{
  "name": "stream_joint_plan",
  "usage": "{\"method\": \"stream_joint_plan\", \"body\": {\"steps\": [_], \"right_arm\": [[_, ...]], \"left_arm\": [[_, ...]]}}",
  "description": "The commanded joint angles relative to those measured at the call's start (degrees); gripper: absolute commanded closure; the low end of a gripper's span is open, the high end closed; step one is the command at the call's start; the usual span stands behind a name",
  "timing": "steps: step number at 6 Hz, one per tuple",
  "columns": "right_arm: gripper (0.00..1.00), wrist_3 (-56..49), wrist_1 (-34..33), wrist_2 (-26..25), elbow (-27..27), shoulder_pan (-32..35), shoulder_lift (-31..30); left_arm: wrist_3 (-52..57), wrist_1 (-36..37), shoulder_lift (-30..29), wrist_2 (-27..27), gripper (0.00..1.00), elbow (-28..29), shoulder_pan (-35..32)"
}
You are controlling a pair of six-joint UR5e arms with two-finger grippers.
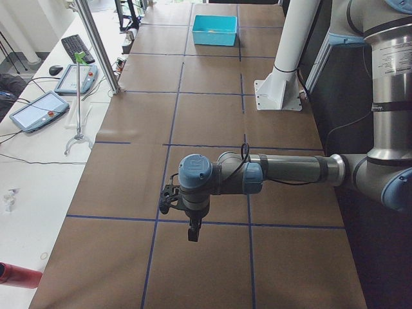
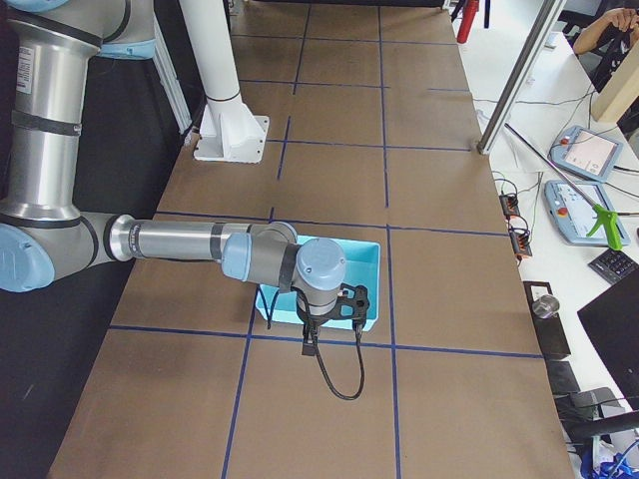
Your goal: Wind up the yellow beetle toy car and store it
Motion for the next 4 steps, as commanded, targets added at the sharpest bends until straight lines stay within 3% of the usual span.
{"method": "stream_joint_plan", "body": {"steps": [1, 4], "right_arm": [[0.00, 0.0, 0.0, 0.0, -0.1, -0.1, 0.1], [0.00, 0.0, 0.0, 0.0, -0.1, -0.1, 0.0]], "left_arm": [[-0.1, 0.1, -0.3, -0.1, 0.00, -0.4, 0.0], [0.2, 0.0, -0.2, -0.1, 0.00, -0.3, 0.0]]}}
